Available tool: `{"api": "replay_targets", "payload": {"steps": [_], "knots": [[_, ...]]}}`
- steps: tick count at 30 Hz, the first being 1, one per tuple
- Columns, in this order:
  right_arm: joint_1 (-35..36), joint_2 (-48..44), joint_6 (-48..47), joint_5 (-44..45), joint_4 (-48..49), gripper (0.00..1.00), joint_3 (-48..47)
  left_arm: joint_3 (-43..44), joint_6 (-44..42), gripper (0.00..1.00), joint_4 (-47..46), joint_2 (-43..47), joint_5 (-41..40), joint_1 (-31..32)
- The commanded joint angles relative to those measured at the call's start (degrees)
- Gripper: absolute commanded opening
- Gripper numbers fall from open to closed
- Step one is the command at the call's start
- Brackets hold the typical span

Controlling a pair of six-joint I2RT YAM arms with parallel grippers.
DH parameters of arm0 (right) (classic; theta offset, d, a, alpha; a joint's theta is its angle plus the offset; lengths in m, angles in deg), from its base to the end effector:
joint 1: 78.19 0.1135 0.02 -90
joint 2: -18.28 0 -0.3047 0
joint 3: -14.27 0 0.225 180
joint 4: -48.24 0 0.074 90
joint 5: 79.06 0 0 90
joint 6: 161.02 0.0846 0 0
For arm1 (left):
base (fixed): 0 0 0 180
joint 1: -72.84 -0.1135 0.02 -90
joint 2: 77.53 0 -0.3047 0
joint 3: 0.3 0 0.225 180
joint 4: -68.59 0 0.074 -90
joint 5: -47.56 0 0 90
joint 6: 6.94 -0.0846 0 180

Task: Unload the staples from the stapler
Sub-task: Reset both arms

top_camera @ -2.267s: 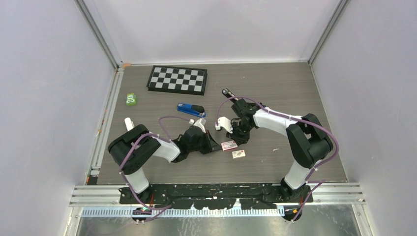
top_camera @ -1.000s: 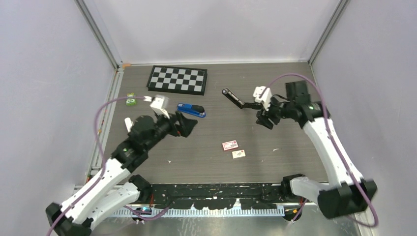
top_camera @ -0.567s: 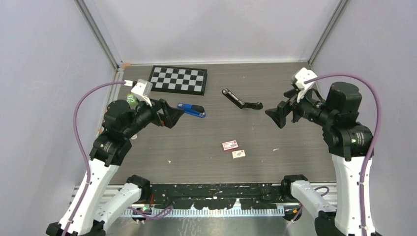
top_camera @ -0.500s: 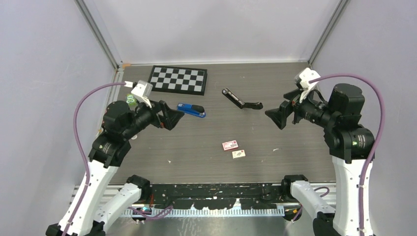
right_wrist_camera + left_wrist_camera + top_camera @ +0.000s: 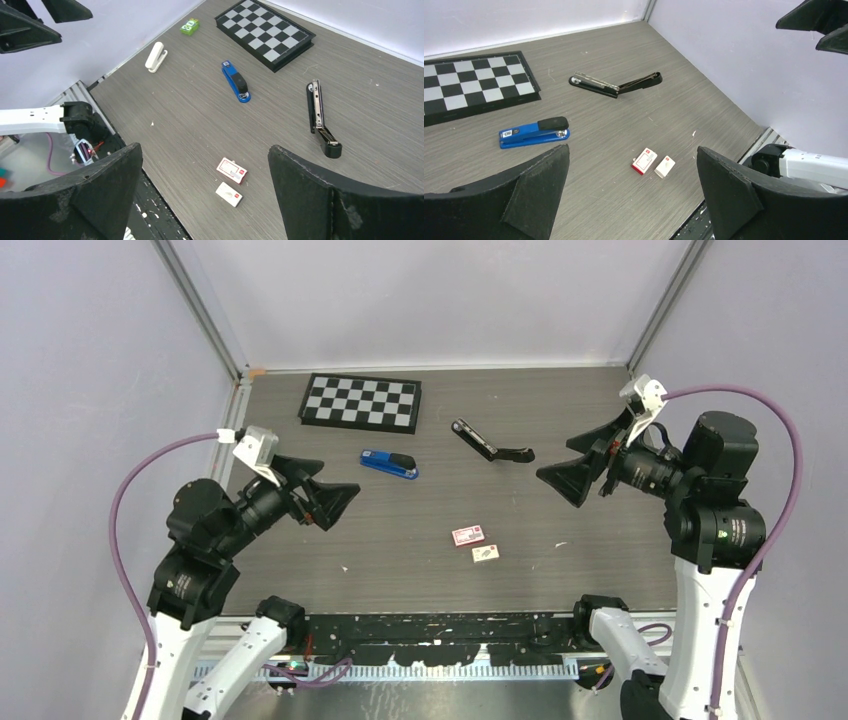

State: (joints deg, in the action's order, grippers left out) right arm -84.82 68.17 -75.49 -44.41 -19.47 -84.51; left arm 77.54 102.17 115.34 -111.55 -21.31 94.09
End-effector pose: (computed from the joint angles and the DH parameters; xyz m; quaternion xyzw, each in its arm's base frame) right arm 0.0947 0.0591 0.4767 -0.2567 0.7251 0.3261 0.5495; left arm 0.0658 -0.0583 0.4319 0.1396 0.7102 -0.3583 0.5897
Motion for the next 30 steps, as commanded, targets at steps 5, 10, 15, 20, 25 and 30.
{"api": "replay_targets", "payload": {"steps": [5, 10, 15, 20, 25, 30], "knots": [[-2.7, 0.3, 0.6, -9.6, 1.6, 0.99, 0.8, -3.4, 2.0, 1.00, -1.4, 2.9, 1.7, -0.3], [-3.3, 0.3, 6.7, -10.8, 5.3, 1.00, 1.6, -4.8, 2.2, 1.00, -2.2, 3.3, 1.1, -0.3], [-3.7, -0.1, 11.7, -10.4, 8.8, 1.00, 3.3, -5.9, 2.3, 1.00, -2.5, 3.8, 0.9, -0.3], [-4.3, -0.6, 16.3, -8.8, 12.2, 1.00, 4.9, -7.0, 2.2, 1.00, -2.1, 4.8, 0.2, -0.3], [-4.8, -0.8, 19.1, -8.5, 13.7, 0.99, 5.8, -8.3, 2.4, 1.00, -1.6, 6.2, -0.3, -0.3], [-5.1, -0.8, 21.0, -10.9, 15.3, 0.99, 6.3, -9.7, 2.9, 1.00, -1.6, 7.2, -0.3, -0.3]]}}
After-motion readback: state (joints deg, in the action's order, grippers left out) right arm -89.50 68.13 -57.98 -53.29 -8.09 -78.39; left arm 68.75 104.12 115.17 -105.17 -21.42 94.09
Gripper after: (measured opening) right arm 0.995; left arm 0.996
